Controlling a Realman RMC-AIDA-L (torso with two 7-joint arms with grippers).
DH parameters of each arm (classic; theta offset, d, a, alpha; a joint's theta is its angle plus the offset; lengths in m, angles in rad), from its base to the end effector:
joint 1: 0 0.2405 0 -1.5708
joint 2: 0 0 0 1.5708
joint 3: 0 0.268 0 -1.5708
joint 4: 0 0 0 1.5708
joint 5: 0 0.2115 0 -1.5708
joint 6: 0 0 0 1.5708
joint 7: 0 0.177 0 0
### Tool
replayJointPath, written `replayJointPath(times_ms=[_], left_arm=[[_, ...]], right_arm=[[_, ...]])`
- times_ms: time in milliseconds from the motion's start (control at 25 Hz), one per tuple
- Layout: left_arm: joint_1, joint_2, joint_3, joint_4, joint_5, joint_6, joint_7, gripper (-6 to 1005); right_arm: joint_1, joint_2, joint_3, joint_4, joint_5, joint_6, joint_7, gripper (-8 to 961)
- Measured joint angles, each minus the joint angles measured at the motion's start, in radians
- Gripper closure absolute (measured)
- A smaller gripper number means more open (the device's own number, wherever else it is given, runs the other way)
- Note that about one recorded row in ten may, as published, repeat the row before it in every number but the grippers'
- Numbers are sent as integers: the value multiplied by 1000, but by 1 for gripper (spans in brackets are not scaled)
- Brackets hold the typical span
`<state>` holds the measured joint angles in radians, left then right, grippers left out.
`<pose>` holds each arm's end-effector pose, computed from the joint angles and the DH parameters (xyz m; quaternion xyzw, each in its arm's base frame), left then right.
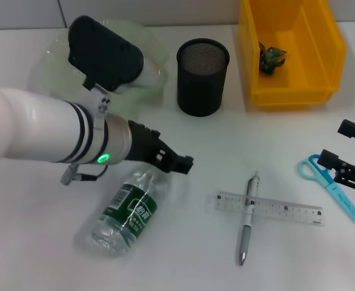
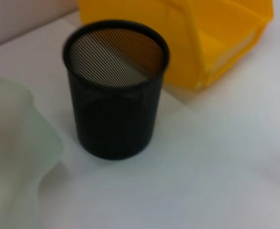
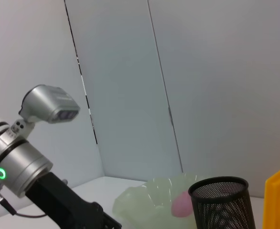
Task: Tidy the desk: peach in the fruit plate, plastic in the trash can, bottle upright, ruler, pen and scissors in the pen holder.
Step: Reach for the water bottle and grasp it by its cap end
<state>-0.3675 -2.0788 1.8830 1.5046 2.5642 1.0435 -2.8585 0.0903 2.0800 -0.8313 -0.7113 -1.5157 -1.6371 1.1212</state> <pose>-0.1719 0.3359 -0.1094 -0.9229 -0.2985 0.0567 0.2365 0.3211 0.2506 0.0065 -0.8685 0.2158 0.3521 0.2742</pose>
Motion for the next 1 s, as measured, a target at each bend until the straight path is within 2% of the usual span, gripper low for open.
replayJointPath(times_ms=[1000], left_arm=[[-81, -1, 42, -183, -27, -76, 16, 192]], right_arm=[[2, 0, 2, 12, 2, -8, 5, 126]])
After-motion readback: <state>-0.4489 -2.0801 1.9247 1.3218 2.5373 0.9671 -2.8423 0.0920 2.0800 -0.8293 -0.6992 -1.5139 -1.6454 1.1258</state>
